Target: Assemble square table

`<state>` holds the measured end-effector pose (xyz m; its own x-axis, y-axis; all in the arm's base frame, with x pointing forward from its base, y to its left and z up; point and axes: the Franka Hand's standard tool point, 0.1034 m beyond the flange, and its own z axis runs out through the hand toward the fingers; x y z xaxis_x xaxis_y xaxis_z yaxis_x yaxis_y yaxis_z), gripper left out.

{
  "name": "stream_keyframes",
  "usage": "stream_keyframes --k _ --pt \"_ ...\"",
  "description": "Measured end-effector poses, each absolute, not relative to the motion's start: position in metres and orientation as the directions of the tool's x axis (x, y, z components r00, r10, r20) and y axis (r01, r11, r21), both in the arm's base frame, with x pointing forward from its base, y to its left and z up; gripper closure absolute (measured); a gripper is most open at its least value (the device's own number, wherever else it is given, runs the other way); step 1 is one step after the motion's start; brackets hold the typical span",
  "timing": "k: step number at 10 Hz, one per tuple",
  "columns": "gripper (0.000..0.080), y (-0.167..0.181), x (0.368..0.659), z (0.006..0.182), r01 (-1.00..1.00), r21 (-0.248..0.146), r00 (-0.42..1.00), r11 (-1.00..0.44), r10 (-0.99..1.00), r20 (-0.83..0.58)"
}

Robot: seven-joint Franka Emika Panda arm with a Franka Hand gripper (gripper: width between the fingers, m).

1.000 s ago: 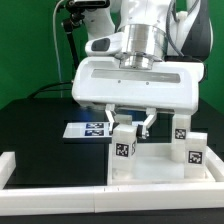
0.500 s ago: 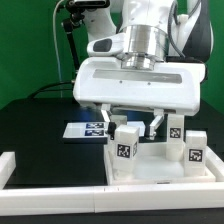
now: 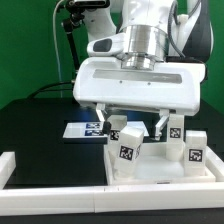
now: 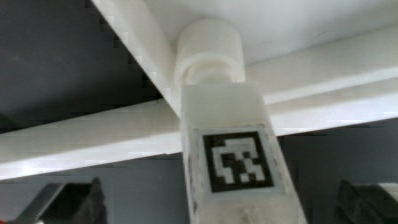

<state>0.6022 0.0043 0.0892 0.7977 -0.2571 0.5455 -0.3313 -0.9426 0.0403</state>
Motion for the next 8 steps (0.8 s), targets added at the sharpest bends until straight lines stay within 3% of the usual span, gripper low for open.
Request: stream_keyframes --k 3,5,7,8 --pt "0.0150 0.005 0.602 0.089 -0.332 0.040 0.800 -0.942 -0.260 0.540" --pt "0.0150 0.009 0.607 0.097 -0.359 0.004 0.835 -0.934 -0.319 0.449" --pt "0.0150 -0.008 0.611 0.105 -0.377 -0.030 0.852 -0.926 -0.359 0.382" --pt "0.0150 -0.005 0.608 0.100 -0.385 -0.038 0.870 -0.922 -0.376 0.318"
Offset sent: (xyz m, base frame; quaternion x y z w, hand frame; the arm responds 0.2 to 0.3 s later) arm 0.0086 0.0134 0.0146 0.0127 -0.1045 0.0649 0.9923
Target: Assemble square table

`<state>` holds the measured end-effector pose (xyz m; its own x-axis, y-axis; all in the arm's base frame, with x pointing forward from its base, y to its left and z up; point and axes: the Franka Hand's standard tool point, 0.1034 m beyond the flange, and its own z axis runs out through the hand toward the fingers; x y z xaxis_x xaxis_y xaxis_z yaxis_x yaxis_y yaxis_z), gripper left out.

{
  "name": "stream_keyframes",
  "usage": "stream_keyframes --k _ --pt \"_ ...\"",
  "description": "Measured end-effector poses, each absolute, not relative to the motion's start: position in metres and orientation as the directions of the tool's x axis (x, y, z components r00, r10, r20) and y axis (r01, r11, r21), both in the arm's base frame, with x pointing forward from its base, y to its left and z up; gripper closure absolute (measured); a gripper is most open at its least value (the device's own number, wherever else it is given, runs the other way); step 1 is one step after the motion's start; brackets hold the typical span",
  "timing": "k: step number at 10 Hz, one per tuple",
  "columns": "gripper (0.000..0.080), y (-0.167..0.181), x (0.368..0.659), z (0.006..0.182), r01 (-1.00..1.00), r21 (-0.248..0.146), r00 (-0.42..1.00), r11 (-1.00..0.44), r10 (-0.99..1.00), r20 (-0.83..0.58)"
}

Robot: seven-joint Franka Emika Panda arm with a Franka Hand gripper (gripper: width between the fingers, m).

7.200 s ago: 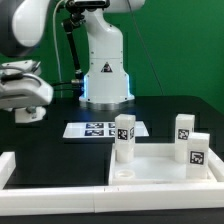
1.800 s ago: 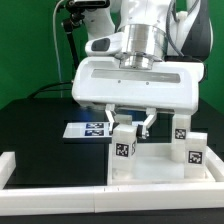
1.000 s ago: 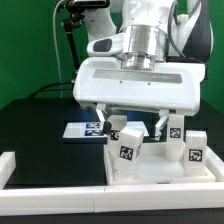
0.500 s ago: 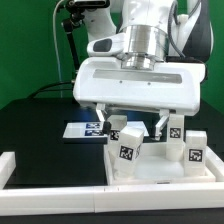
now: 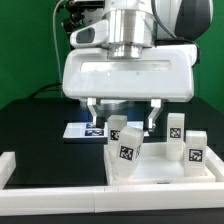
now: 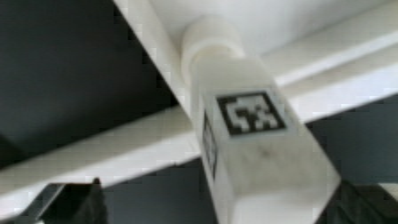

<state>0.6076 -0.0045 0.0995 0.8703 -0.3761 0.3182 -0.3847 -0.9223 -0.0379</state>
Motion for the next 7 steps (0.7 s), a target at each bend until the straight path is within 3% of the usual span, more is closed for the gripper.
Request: stream_keyframes --k 4,7 --pt "0.0150 -0.0048 0.6060 0.1031 -0.421 -0.039 0.907 -0.906 -0.419 -0.044" --pt "0.0150 -0.0082 0.6106 0.1014 -0.437 -0.021 0.888 -0.899 -0.428 -0.166"
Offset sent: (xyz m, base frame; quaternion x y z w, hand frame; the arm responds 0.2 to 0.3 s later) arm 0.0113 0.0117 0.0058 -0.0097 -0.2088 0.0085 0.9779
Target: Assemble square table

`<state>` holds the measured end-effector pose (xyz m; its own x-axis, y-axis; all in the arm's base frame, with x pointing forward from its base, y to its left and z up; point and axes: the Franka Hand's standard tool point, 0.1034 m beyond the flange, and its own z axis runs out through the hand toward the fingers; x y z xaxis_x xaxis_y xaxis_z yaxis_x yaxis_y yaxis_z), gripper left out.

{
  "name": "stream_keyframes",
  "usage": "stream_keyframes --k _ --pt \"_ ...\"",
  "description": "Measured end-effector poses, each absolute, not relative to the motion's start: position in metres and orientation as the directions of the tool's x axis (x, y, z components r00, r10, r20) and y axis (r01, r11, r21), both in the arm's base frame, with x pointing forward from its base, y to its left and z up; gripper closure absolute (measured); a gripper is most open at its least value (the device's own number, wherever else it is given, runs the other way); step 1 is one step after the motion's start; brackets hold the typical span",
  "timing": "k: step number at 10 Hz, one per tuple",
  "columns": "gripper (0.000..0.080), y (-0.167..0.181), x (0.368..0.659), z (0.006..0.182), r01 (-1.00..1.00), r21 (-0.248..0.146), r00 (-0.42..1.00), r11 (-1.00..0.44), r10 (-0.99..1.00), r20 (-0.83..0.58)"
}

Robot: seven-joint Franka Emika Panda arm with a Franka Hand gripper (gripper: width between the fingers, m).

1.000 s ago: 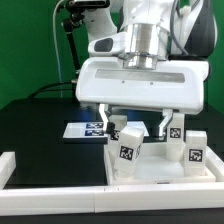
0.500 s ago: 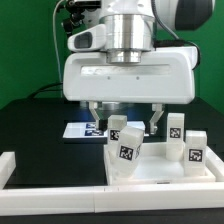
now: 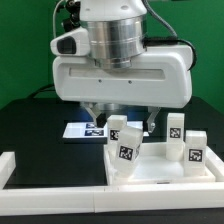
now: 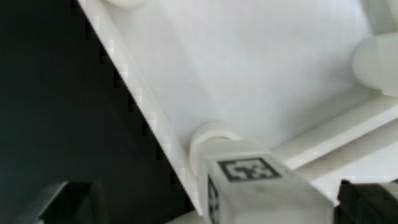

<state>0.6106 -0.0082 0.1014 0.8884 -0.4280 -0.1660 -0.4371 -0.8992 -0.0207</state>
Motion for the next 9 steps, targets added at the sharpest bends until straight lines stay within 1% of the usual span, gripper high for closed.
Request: stream_keyframes --k 3,5,6,7,8,9 --pt "0.0150 -0.004 0.611 0.094 -0.452 -0.010 0.881 -0.892 -0.445 -0.162" --pt "0.0150 -0.006 0.620 0.085 -0.449 0.009 0.890 -0.894 -0.448 -0.087" --pt "0.0150 -0.006 0.622 0.081 -0.455 0.040 0.889 -0.889 -0.457 -0.036" --pt "0.0150 -0.005 0.621 0.081 -0.459 0.041 0.887 -0.888 -0.460 -0.041" --pt "0.0273 -0.007 0.621 0.081 -0.476 0.042 0.878 -0.879 -0.477 -0.039" --pt "0.0424 -0.007 0.621 0.081 -0.476 0.042 0.878 -0.879 -0.477 -0.038"
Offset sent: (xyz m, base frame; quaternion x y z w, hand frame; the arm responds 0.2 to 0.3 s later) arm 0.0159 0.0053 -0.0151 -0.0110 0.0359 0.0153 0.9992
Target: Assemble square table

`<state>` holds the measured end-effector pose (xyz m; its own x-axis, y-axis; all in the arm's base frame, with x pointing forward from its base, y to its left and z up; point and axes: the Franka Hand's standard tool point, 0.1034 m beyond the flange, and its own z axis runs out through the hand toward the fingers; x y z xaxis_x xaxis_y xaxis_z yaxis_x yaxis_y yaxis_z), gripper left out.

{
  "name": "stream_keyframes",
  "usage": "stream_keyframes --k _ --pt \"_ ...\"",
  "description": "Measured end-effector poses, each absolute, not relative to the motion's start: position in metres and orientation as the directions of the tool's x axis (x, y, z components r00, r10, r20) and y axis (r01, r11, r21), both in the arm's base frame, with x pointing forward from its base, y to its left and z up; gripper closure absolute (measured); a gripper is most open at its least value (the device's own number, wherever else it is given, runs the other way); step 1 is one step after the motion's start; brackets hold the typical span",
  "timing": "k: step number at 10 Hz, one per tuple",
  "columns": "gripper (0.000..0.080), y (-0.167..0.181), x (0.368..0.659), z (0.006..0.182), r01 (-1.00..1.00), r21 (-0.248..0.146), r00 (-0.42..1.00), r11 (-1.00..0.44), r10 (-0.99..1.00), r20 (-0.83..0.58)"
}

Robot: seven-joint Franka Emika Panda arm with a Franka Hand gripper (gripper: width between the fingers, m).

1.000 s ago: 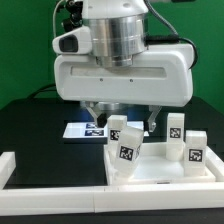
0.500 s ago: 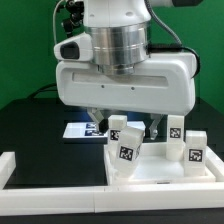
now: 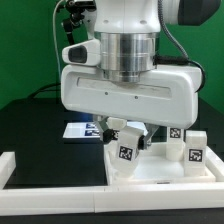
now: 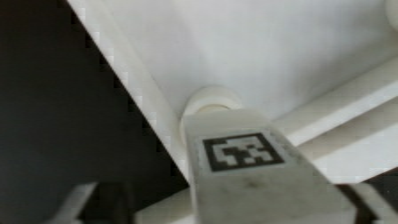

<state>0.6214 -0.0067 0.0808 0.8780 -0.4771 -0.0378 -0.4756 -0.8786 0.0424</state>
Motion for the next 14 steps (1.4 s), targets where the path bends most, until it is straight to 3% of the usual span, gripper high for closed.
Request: stream_keyframes --k 1,2,5,9,13,14 --pt "0.0424 -0.0067 0.6214 0.0807 -0.504 0.043 0.862 -0.863 -0.505 -0.037" --pt "0.0514 -0.0067 0.6214 0.0807 -0.574 0.046 0.817 -0.818 -0.575 -0.033" --pt "0.0514 -0.0067 0.6212 0.0804 -0.715 0.051 0.697 -0.697 -0.716 -0.025" --pt "0.0512 -0.0098 0.6215 0.0790 -0.926 0.037 0.376 -0.375 -0.927 0.002" --pt "0.0512 -0.0058 0.6268 0.0785 -0.991 -0.041 -0.125 0.127 -0.991 -0.042" --pt "0.0511 -0.0027 0.6258 0.0781 -0.973 -0.078 -0.213 0.217 -0.976 -0.051"
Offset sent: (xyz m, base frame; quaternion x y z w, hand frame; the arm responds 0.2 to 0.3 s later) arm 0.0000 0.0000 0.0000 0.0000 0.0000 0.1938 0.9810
